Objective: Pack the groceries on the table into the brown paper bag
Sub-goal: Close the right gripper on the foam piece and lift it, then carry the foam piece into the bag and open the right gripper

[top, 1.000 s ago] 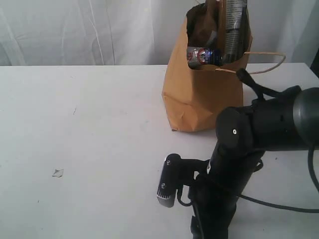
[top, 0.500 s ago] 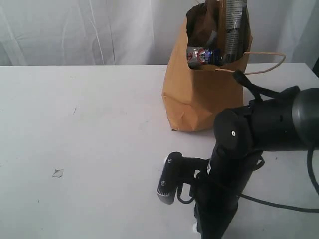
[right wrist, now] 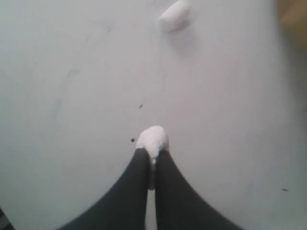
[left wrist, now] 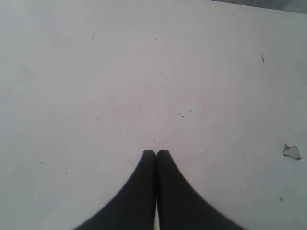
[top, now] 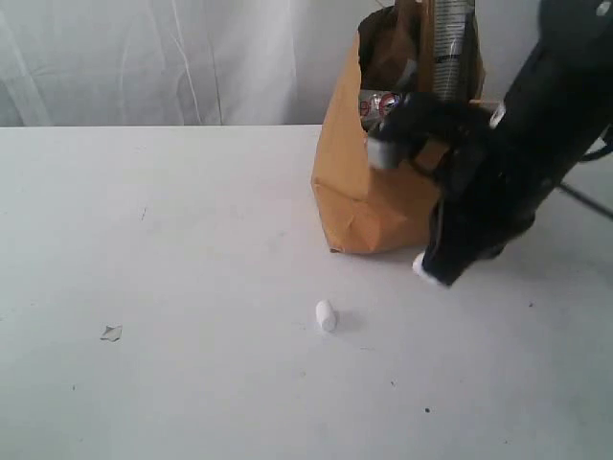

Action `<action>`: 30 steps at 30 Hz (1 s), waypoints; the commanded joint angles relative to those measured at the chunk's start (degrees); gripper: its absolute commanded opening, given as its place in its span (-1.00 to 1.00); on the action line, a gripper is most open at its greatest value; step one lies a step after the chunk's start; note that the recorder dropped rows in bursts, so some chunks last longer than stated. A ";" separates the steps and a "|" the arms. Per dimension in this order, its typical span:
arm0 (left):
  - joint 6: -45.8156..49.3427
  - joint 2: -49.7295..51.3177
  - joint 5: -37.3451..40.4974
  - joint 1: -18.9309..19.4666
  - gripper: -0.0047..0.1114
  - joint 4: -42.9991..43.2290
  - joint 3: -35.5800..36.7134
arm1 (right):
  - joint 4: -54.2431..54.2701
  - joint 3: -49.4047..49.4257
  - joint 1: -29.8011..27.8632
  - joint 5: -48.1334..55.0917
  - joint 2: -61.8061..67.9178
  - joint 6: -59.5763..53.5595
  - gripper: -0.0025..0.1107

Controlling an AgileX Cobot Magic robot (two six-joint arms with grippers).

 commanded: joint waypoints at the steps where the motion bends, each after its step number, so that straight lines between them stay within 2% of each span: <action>1: -0.09 0.17 0.01 -0.11 -0.92 0.32 0.20 | 4.35 -8.81 -7.98 1.46 -1.97 -0.40 -0.96; 5: -0.09 0.17 0.01 -0.11 -0.92 0.32 0.20 | 11.74 -15.62 -13.60 0.79 -1.86 -2.88 -0.96; 12: -0.09 0.17 0.01 -0.11 -0.92 0.43 0.20 | 22.00 -22.35 -20.08 -8.99 1.39 -3.02 -0.96; 20: -0.09 0.17 0.01 -0.11 -0.92 0.43 0.20 | 37.13 -22.53 -20.46 -15.91 9.63 -16.83 -0.96; 25: -0.09 0.17 0.01 -0.11 -0.92 0.43 0.20 | 37.60 -22.53 -20.46 -17.47 12.28 -16.94 -0.96; 30: -0.09 0.17 0.01 -0.11 -0.92 0.43 0.20 | 37.71 -22.53 -20.46 -14.62 11.68 -16.83 -0.96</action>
